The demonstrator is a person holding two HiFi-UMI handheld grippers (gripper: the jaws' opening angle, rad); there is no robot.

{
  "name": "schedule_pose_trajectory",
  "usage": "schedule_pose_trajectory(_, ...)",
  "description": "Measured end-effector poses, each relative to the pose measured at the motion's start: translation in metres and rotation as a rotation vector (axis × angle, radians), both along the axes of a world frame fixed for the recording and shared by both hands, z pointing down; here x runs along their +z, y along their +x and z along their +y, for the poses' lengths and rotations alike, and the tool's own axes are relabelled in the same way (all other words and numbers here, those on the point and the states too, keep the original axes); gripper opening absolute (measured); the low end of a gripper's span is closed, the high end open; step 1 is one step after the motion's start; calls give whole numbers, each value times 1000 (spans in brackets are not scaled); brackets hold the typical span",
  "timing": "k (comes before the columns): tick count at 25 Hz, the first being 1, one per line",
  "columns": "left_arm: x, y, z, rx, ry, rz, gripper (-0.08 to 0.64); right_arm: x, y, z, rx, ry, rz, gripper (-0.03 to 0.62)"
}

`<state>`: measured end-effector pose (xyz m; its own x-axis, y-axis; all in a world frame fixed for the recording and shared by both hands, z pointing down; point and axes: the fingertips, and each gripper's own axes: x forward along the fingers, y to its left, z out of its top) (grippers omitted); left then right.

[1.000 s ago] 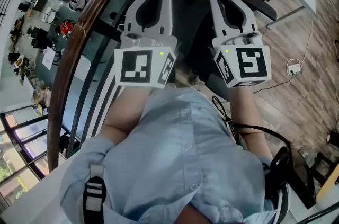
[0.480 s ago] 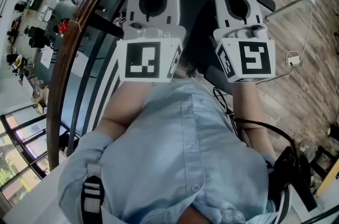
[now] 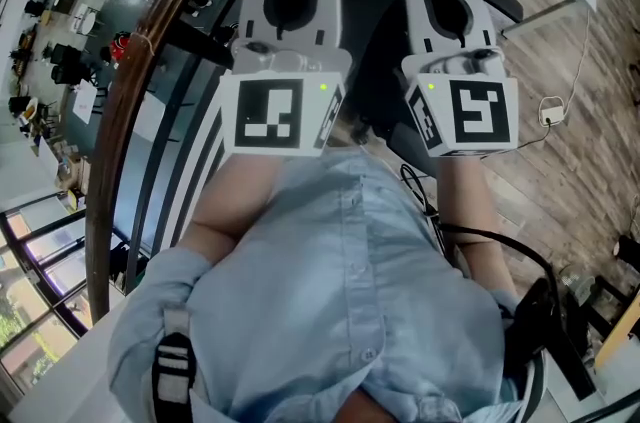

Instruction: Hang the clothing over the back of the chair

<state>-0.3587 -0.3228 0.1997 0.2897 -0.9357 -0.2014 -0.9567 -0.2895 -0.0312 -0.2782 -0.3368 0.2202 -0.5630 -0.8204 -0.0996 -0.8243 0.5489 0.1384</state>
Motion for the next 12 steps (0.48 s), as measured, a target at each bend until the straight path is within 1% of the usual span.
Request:
schedule_pose_trajectory(4, 2, 0, -3, 0, 16, -21, 14, 2, 1, -2, 0, -5, 4, 12)
schedule_pose_trajectory(8, 2, 2, -4, 3, -7, 8, 14, 3, 1, -3, 1, -8, 10, 12)
schedule_pose_trajectory(12, 9, -3, -7, 1, -9, -13, 14, 5, -2, -6, 2, -10, 14, 12)
